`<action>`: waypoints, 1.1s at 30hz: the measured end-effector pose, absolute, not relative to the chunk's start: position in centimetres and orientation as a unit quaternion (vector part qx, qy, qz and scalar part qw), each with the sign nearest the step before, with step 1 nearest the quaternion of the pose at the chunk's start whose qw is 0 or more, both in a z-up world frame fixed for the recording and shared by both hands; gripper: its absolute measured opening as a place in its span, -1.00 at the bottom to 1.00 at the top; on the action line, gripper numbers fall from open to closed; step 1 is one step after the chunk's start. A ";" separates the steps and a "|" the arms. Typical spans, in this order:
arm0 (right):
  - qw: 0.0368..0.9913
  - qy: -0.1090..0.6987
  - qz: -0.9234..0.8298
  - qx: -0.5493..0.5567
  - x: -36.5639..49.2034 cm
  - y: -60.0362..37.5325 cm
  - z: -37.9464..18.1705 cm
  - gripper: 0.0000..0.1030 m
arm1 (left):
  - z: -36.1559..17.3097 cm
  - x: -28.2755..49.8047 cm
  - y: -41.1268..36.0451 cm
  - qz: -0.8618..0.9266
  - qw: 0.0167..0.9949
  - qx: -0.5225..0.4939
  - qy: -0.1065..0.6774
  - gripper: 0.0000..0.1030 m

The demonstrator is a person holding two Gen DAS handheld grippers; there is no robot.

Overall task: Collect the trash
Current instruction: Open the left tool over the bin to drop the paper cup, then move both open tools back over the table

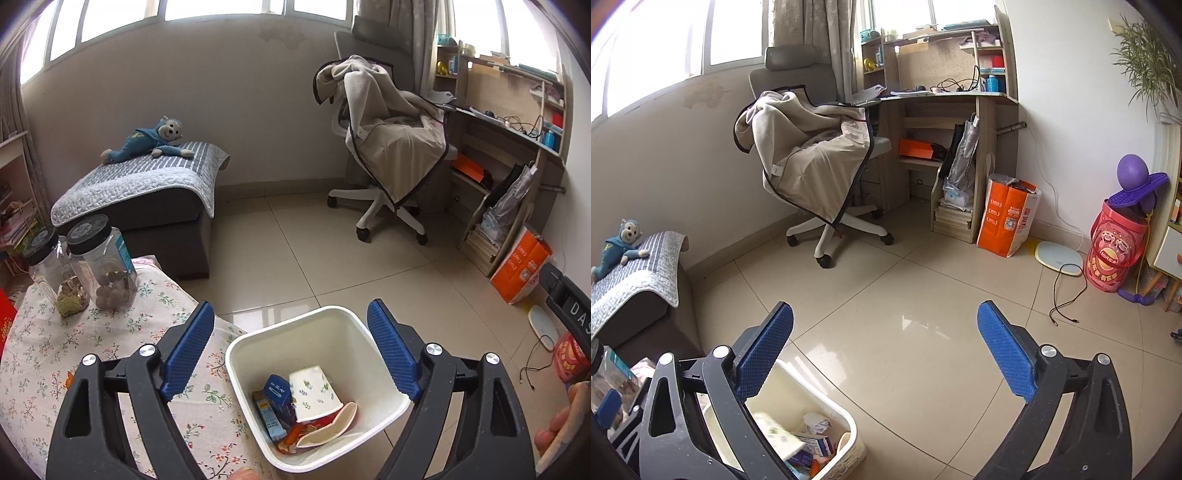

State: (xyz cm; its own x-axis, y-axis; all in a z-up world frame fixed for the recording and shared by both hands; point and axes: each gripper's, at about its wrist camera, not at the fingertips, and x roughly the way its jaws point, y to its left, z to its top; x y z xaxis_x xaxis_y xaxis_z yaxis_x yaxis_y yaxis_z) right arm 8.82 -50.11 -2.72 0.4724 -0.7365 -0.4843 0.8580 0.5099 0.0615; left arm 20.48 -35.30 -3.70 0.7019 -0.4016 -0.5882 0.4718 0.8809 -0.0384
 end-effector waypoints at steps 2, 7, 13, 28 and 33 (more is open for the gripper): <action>0.849 0.202 -0.470 0.131 9.1 -49.0 -2.5 0.86 | -3.1 20.6 -34.2 -0.231 0.924 0.051 0.300 0.69; 0.867 0.202 -0.447 0.092 10.1 -45.7 -2.2 0.86 | -1.9 20.8 -30.9 -0.203 0.936 0.040 0.286 0.73; 0.886 0.207 -0.408 0.079 11.6 -42.1 -1.8 0.86 | -1.3 20.6 -26.4 -0.158 0.951 0.045 0.261 0.76; 0.929 0.207 -0.304 0.040 16.3 -30.5 -1.3 0.86 | -1.3 21.8 -14.2 -0.052 0.963 0.022 0.263 0.78; 0.940 0.209 -0.267 0.031 17.4 -26.6 -1.3 0.86 | -1.6 22.4 -9.9 -0.009 0.963 0.019 0.269 0.78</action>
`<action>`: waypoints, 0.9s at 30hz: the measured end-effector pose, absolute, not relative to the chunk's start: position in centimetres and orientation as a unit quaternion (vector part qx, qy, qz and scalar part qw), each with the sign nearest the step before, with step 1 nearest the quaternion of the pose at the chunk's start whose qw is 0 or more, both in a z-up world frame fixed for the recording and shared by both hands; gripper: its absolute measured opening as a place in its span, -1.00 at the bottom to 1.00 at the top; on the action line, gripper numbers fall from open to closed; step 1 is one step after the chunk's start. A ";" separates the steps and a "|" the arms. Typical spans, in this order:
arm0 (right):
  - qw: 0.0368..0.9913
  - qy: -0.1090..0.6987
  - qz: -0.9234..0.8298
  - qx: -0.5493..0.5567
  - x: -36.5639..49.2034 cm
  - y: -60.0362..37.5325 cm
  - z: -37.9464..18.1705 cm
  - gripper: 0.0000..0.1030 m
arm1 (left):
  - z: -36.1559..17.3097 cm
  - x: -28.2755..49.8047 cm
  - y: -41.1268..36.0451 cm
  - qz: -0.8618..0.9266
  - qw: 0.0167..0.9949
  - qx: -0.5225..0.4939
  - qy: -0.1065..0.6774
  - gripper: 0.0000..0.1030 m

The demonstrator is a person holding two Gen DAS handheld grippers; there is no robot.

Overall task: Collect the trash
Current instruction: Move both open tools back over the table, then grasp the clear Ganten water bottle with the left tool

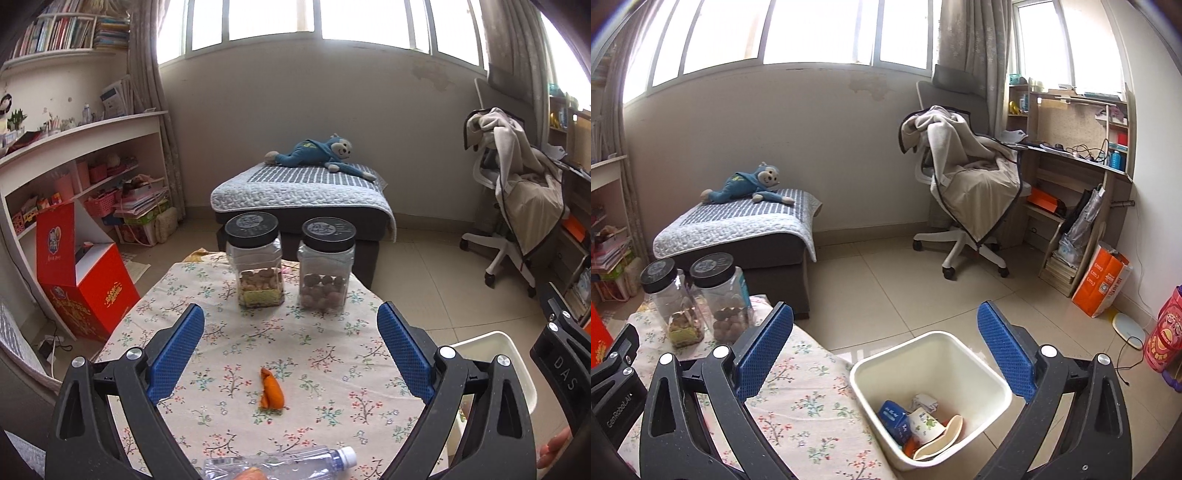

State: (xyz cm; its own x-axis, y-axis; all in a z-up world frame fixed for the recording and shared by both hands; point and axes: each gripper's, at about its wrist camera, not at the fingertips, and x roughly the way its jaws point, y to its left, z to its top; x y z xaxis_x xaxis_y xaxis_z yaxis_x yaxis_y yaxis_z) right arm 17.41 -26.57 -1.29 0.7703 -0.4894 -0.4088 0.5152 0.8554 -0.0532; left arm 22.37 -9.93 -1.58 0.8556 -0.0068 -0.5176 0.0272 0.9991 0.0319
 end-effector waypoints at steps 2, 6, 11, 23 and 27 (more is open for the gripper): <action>0.944 0.210 -0.253 0.024 17.8 -25.0 -1.4 0.86 | -1.6 22.5 -8.3 0.008 0.963 0.017 0.269 0.78; 0.950 0.218 -0.224 0.013 18.8 -22.1 -1.9 0.86 | -1.8 22.5 -5.1 0.036 0.961 0.009 0.275 0.79; 0.955 0.229 -0.190 -0.003 20.1 -19.2 -2.5 0.86 | -2.2 22.7 -1.6 0.065 0.956 0.008 0.285 0.80; 0.927 0.340 -0.161 0.017 25.6 -20.6 -5.1 0.86 | -10.5 24.4 -1.4 -0.105 0.857 0.155 0.480 0.80; 0.910 0.380 -0.161 0.042 26.6 -23.4 -5.9 0.86 | -15.1 21.5 -7.1 -0.208 0.790 0.282 0.504 0.80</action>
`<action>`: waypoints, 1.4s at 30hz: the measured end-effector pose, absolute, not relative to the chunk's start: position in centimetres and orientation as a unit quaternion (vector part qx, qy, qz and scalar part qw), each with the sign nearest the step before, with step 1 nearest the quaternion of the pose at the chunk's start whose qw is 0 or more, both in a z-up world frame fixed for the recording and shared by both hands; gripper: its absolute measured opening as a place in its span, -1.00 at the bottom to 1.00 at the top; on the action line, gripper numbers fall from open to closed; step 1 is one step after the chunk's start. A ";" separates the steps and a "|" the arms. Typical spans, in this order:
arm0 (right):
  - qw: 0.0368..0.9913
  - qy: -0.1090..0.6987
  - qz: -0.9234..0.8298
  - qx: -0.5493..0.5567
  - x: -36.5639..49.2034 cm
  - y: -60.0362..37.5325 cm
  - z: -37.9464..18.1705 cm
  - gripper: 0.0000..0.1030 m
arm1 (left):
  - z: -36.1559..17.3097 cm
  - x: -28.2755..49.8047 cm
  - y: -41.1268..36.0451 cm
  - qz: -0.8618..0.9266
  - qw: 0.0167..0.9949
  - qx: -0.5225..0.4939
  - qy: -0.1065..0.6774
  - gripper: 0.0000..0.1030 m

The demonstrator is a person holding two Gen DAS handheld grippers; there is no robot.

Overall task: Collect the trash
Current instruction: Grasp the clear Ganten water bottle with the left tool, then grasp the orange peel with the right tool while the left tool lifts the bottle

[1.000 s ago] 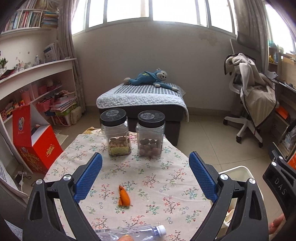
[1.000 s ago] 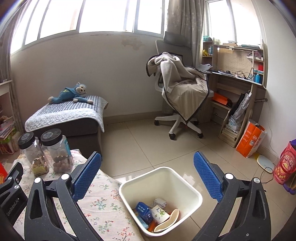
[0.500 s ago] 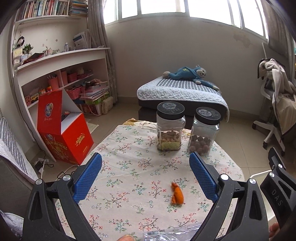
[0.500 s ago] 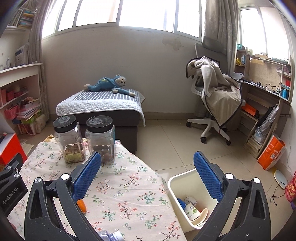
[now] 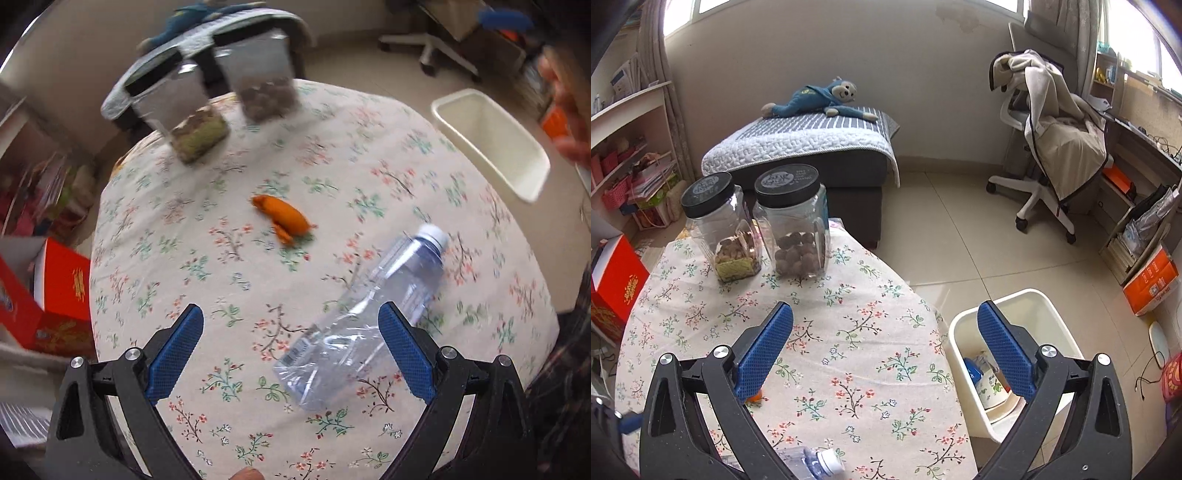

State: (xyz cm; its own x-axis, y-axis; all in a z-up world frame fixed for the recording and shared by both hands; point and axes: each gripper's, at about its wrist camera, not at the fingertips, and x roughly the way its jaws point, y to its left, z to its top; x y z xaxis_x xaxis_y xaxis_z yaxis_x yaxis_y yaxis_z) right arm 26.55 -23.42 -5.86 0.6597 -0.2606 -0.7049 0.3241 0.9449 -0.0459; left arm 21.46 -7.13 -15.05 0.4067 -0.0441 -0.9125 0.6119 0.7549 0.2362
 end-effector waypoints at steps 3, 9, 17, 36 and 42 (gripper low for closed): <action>0.901 0.398 -0.164 0.044 26.7 -25.2 -6.4 0.86 | -17.1 18.9 -11.3 -0.265 0.746 0.382 0.478 0.80; 0.886 0.424 -0.180 0.049 27.0 -28.0 -7.5 0.86 | -19.9 18.7 -15.4 -0.288 0.706 0.447 0.467 0.80; 0.874 0.474 -0.105 0.024 30.1 -23.4 -10.6 0.86 | -21.1 18.2 -11.9 -0.295 0.683 0.444 0.500 0.17; 0.826 0.559 0.031 -0.064 33.6 -7.4 -21.4 -0.54 | -11.8 25.4 15.5 -0.007 0.834 -0.008 0.552 0.18; 0.845 0.529 0.042 -0.056 32.4 -6.8 -19.3 -0.69 | -12.4 25.8 17.4 0.057 0.838 -0.085 0.536 0.18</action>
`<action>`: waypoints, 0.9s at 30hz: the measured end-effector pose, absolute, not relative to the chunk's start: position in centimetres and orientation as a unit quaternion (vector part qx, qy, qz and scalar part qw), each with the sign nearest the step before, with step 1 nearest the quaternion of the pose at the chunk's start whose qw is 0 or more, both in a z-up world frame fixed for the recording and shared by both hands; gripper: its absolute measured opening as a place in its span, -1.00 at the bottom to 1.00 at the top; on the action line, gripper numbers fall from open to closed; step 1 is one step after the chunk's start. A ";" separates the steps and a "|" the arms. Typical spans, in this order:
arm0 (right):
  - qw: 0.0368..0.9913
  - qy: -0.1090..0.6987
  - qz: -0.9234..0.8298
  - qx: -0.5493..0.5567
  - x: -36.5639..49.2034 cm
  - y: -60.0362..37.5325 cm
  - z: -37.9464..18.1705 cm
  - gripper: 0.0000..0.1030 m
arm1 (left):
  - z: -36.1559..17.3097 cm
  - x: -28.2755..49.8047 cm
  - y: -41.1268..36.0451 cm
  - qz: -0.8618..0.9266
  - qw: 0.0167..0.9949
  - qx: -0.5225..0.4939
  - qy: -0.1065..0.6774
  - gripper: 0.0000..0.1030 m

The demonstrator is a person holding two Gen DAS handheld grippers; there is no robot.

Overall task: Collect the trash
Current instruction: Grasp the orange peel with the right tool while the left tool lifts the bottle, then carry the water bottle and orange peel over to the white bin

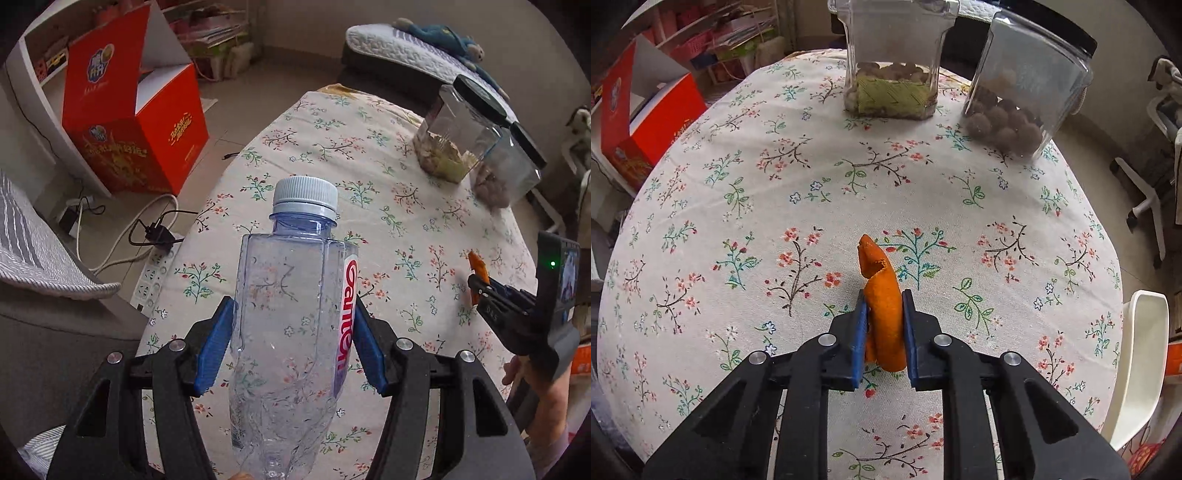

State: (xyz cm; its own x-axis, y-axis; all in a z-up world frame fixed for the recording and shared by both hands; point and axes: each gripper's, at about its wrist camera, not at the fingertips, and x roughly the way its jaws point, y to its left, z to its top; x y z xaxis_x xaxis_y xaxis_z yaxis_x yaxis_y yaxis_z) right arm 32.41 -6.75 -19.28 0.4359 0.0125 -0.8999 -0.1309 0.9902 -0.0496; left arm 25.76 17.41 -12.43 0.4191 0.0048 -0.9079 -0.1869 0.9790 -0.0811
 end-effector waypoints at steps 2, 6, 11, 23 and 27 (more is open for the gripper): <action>0.856 0.513 0.051 -0.044 31.9 -6.7 -18.0 -0.69 | -11.9 25.6 17.4 0.062 0.843 -0.096 0.525 0.18; 0.883 0.464 0.065 -0.028 30.6 -6.3 -14.7 -0.69 | -10.4 25.4 17.6 0.068 0.858 -0.109 0.497 0.18; 0.911 0.404 0.074 -0.012 28.7 -6.2 -11.0 -0.69 | -9.1 24.9 18.1 0.086 0.875 -0.125 0.459 0.18; 0.944 0.324 0.039 0.037 25.5 -10.3 -6.0 -0.69 | -4.8 22.5 13.9 0.097 0.937 -0.088 0.323 0.18; 0.953 0.298 0.022 0.047 24.5 -11.8 -4.6 -0.69 | -3.4 22.3 11.8 0.091 0.950 -0.072 0.291 0.18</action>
State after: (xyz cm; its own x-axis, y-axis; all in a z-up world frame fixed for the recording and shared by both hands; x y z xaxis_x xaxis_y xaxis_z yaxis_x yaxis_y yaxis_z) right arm 24.45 -11.81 -4.65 0.8216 0.0695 -0.5657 -0.0139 0.9947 0.1020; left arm 22.26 11.77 -3.42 0.8140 0.1305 -0.5660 -0.2140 0.9733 -0.0833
